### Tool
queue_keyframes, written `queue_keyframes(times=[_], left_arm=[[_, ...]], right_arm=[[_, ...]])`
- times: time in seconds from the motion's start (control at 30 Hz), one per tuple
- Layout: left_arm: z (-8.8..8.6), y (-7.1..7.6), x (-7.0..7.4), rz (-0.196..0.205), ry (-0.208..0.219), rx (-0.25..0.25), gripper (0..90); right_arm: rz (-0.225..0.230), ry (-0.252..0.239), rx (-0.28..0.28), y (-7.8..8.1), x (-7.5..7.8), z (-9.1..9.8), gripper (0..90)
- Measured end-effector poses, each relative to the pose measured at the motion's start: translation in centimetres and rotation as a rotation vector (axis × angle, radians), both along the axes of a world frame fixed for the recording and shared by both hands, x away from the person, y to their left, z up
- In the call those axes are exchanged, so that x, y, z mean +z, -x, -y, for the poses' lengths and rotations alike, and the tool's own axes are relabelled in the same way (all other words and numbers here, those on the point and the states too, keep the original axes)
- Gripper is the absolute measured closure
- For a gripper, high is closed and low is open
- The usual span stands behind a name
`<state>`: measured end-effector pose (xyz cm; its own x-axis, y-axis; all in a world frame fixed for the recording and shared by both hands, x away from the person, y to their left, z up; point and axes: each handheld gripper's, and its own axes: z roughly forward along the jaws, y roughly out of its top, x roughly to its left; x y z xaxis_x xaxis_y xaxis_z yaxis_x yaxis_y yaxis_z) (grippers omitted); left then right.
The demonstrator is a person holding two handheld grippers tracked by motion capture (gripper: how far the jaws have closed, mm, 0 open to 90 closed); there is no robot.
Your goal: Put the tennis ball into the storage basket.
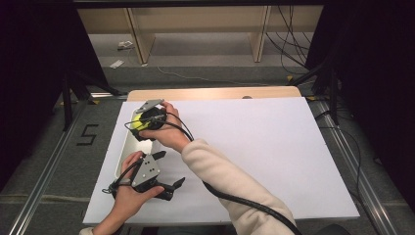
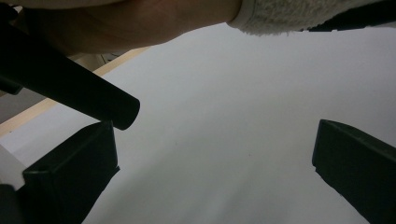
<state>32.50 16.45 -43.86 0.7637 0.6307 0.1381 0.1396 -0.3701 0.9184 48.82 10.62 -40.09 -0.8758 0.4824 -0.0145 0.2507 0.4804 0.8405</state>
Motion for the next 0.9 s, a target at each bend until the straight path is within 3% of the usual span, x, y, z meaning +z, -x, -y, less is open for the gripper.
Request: queue_keyframes(times=[0.9], left_arm=[[0.06, 0.01, 0.00, 0.000, -0.001, -0.006, 0.0]], right_arm=[[-0.009, 0.016, 0.003, -0.25, -0.62, -0.43, 26.7]])
